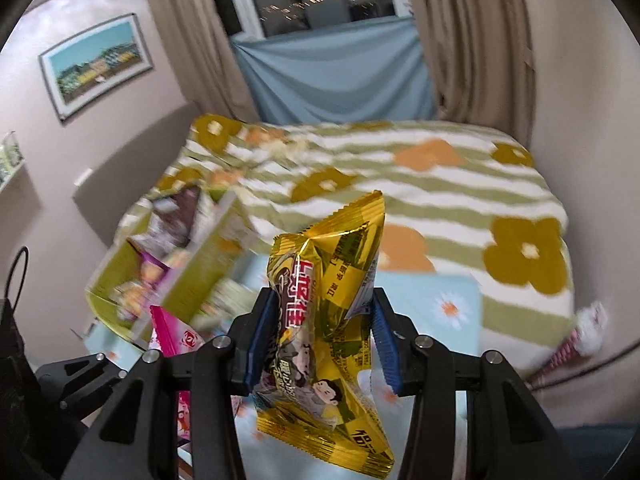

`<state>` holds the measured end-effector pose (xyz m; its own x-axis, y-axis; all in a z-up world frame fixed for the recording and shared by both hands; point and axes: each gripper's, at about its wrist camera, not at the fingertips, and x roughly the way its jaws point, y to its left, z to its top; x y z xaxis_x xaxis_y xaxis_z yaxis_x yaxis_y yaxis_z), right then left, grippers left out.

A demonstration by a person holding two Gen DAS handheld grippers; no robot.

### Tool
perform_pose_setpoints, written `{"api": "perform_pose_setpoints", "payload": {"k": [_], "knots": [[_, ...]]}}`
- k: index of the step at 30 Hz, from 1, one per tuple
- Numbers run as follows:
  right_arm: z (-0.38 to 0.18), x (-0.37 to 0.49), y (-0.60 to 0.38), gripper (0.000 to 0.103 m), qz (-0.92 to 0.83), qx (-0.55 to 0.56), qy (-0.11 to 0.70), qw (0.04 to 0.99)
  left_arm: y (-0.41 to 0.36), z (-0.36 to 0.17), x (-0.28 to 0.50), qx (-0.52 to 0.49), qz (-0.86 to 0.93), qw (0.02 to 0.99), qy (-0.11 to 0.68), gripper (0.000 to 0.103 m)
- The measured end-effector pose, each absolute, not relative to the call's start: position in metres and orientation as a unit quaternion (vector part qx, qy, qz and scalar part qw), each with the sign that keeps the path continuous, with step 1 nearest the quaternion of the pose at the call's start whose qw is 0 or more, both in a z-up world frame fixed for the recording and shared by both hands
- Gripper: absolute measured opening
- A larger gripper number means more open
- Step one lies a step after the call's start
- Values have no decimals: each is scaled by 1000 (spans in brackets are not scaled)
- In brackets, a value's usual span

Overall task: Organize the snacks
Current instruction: 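Carry both bags over the yellow box and release them inside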

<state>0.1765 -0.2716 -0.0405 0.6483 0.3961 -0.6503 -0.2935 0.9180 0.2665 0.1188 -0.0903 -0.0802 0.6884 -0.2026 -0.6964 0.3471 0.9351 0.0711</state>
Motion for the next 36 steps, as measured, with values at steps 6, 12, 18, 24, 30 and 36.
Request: {"api": "perform_pose_setpoints", "payload": {"k": [6, 12, 18, 24, 30, 36], "knots": [[-6, 195, -203, 43, 234, 73, 353, 903, -5, -55, 138, 67, -97, 925, 360, 32], [2, 220, -127, 43, 270, 93, 357, 889, 74, -48, 161, 53, -53, 926, 369, 32], [-13, 241, -68, 43, 279, 91, 377, 879, 147, -59, 194, 38, -24, 920, 389, 32], [-37, 263, -35, 43, 261, 86, 408, 871, 195, -89, 231, 20, -21, 907, 421, 32], [-53, 277, -21, 43, 233, 88, 430, 868, 206, -114, 252, 24, -32, 894, 447, 32], [-65, 280, -16, 43, 209, 95, 446, 865, 215, -124, 248, 28, -24, 889, 456, 103]]}}
